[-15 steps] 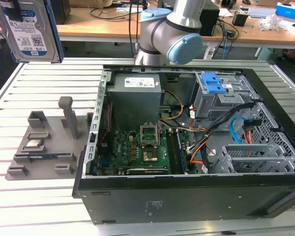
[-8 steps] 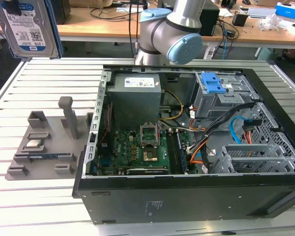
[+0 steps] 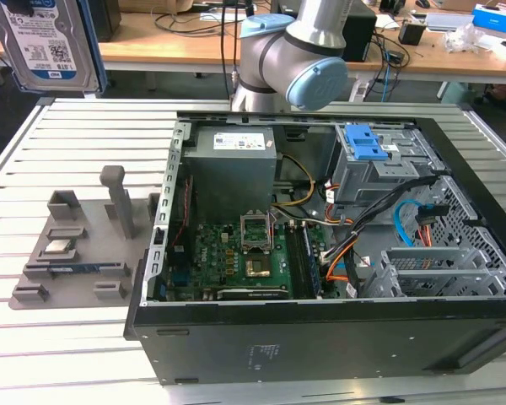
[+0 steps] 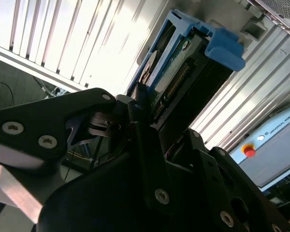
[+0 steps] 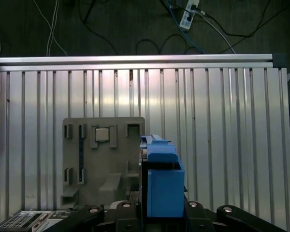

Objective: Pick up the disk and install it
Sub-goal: 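Pick up the disk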

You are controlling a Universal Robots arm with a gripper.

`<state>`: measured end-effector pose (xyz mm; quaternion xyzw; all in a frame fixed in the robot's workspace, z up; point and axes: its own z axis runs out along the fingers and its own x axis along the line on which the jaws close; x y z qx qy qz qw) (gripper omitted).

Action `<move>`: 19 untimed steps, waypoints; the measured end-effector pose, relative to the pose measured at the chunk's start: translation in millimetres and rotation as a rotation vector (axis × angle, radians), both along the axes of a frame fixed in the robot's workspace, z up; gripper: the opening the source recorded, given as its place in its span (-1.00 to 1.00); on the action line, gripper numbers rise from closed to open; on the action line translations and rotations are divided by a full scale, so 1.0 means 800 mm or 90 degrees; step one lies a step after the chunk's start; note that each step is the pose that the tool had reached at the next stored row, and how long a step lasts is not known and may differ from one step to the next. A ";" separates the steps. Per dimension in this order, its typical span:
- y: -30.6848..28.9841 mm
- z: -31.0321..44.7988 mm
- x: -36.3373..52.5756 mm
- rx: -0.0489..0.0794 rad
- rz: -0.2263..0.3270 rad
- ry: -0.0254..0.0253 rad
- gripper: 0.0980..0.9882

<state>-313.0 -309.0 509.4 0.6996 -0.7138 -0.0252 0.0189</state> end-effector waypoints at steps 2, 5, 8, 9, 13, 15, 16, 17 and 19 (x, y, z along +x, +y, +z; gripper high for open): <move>0.0005 0.0063 0.001 0.000 0.000 0.0006 -0.41; 0.0010 0.0127 0.002 0.000 0.000 0.0013 -0.41; 0.0017 0.0209 0.003 0.000 0.000 0.0023 -0.41; 0.0018 0.0224 0.003 0.000 0.000 0.0025 -0.41; 0.0025 0.0302 0.004 0.000 0.000 0.0035 -0.41; 0.0027 0.0333 0.004 0.000 0.000 0.0039 -0.41; 0.0029 0.0360 0.005 0.000 0.000 0.0041 -0.41; 0.0030 0.0377 0.005 0.000 0.000 0.0043 -0.41; 0.0032 0.0405 0.005 0.000 0.000 0.0047 -0.41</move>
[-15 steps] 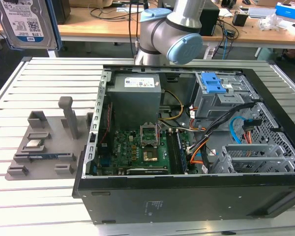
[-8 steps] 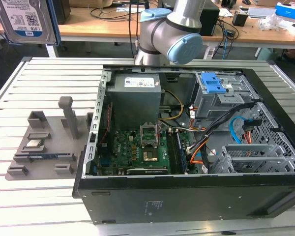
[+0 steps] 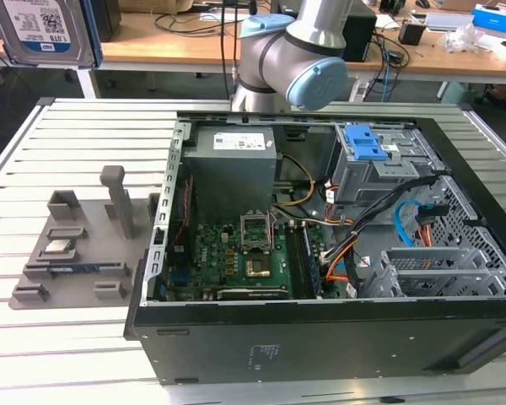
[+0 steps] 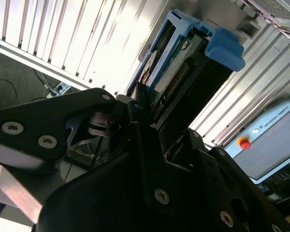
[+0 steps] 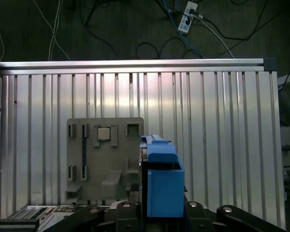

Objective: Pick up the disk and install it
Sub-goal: 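Pick up the disk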

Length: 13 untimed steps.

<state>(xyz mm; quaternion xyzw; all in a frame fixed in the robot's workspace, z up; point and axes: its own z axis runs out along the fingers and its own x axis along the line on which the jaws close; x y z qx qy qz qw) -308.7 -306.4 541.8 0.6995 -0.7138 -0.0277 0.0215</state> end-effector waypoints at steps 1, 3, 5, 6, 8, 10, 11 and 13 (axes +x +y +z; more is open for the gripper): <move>0.0002 0.0024 0.000 0.000 0.000 0.0003 -0.41; 0.0004 0.0067 0.001 0.000 0.000 0.0008 -0.41; 0.0004 0.0099 0.001 0.000 0.000 0.0009 -0.41; 0.0005 0.0124 0.001 0.000 0.000 0.0010 -0.41; 0.0005 0.0128 0.001 0.000 0.000 0.0010 -0.41; 0.0005 0.0128 0.001 0.000 0.000 0.0009 -0.41; 0.0005 0.0129 0.001 0.000 0.000 0.0010 -0.41; 0.0005 0.0129 0.001 0.000 0.000 0.0010 -0.41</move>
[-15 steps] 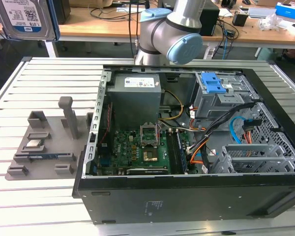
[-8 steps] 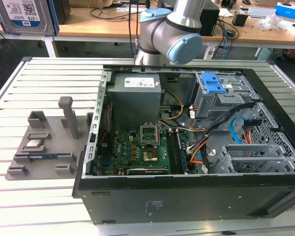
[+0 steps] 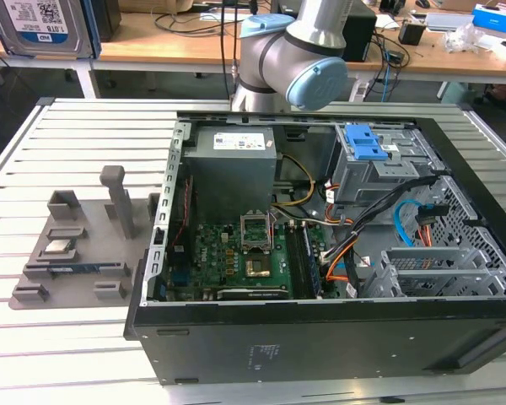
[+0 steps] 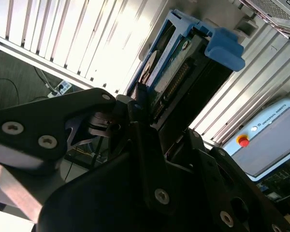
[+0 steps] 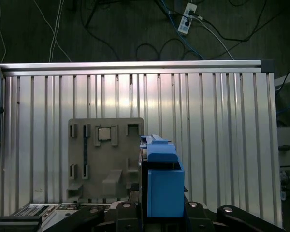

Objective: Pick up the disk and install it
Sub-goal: 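Pick up the disk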

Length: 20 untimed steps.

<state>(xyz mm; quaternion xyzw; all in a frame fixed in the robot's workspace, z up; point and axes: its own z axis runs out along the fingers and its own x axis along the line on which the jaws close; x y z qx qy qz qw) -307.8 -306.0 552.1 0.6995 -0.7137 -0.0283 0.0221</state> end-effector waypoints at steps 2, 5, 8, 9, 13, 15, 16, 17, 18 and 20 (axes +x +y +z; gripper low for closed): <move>-0.0001 0.0000 0.001 0.000 0.000 0.0000 -0.41; 0.0000 0.0001 0.019 0.000 0.000 0.0000 -0.41; 0.0000 0.0000 0.035 0.000 0.000 0.0000 -0.41; 0.0000 0.0000 0.042 0.000 0.000 0.0000 -0.41; 0.0000 0.0000 0.068 0.000 0.000 0.0000 -0.41; 0.0000 0.0000 0.079 0.000 0.000 0.0000 -0.41; 0.0000 0.0000 0.085 0.000 0.000 0.0001 -0.41; 0.0000 0.0000 0.089 0.000 0.000 0.0001 -0.41; 0.0000 0.0000 0.094 0.000 0.000 0.0001 -0.41; 0.0000 -0.0001 0.104 0.000 0.000 0.0001 -0.41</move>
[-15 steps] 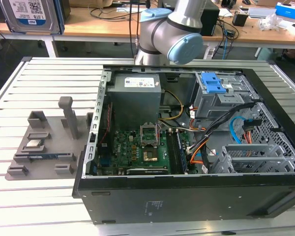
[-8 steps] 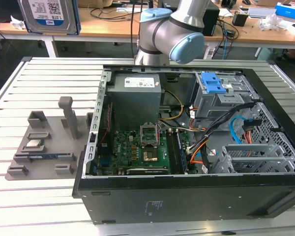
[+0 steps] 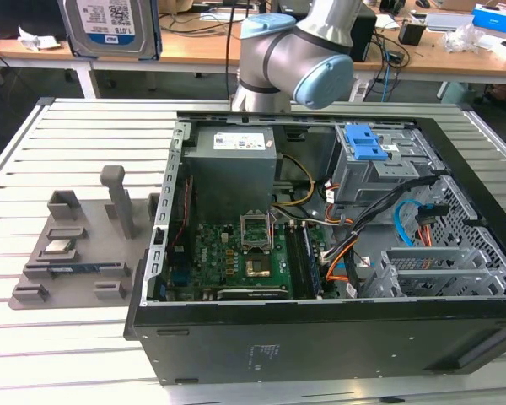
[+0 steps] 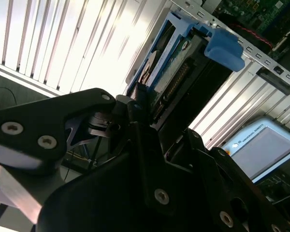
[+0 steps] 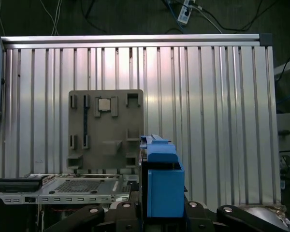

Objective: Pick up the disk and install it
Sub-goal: 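Pick up the disk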

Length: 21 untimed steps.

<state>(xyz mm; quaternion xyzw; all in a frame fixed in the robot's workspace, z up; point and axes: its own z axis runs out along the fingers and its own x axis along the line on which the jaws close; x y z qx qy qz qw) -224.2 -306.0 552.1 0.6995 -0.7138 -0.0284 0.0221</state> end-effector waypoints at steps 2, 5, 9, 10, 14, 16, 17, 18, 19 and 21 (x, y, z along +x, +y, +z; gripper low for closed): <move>0.0000 0.0001 0.007 0.000 0.000 0.0001 -0.41; 0.0000 0.0001 0.025 0.000 0.000 0.0003 -0.41; 0.0000 0.0000 0.050 0.000 0.000 0.0007 -0.41; 0.0000 0.0000 0.057 0.000 0.000 0.0007 -0.41; 0.0000 0.0001 0.084 0.000 0.000 0.0013 -0.41; 0.0000 0.0000 0.095 0.000 0.000 0.0014 -0.41; 0.0000 0.0000 0.099 0.000 0.000 0.0015 -0.41; 0.0001 0.0000 0.103 0.000 0.000 0.0016 -0.41; 0.0001 0.0001 0.111 0.000 0.000 0.0017 -0.41; 0.0001 0.0000 0.120 0.000 0.000 0.0019 -0.41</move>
